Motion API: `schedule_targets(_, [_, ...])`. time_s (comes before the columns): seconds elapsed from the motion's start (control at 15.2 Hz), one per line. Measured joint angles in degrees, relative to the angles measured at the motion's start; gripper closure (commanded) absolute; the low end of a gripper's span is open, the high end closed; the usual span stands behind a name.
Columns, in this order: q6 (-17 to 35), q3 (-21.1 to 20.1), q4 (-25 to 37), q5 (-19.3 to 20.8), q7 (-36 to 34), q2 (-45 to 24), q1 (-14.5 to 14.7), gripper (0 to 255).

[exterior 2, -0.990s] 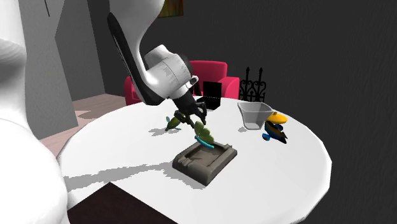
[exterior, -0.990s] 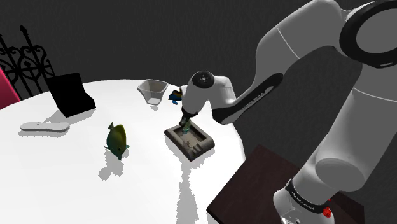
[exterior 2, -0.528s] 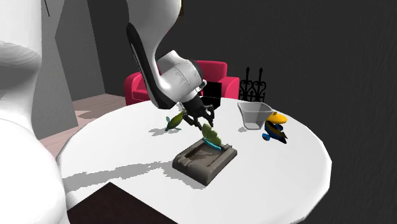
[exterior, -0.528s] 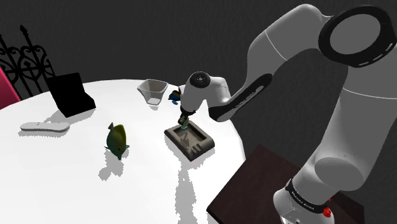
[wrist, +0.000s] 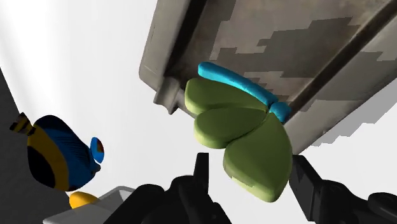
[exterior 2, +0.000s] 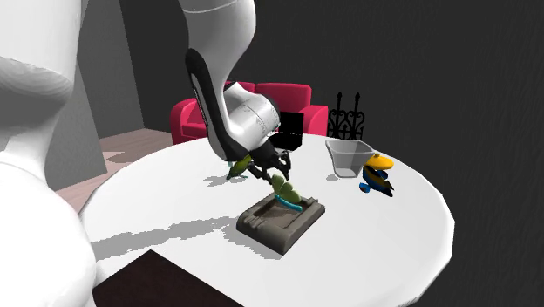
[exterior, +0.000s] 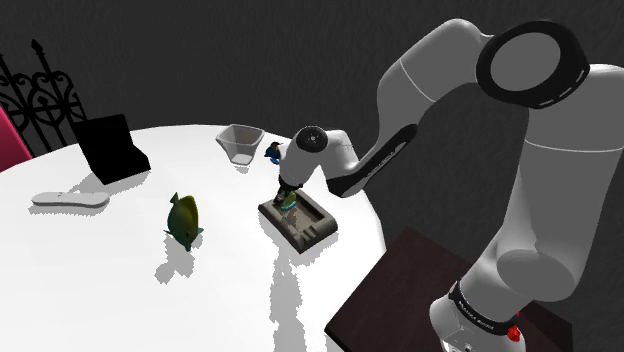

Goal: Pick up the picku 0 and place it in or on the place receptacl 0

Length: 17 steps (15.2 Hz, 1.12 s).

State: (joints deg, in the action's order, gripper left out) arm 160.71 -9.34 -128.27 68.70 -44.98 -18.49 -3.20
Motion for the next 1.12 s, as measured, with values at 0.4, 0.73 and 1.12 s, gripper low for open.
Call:
schedule_targets(0.4, [2.9, 2.5, 1.9, 3.9, -3.9, -2.7, 1.8, 255])
schedule_targets(0.73, [0.0, 3.4, 1.3, 5.2, -5.4, -3.4, 2.6, 0])
schedule_targets(1.12, [-0.3, 3.7, 0.6, 5.1, -5.3, -3.8, 2.4, 0])
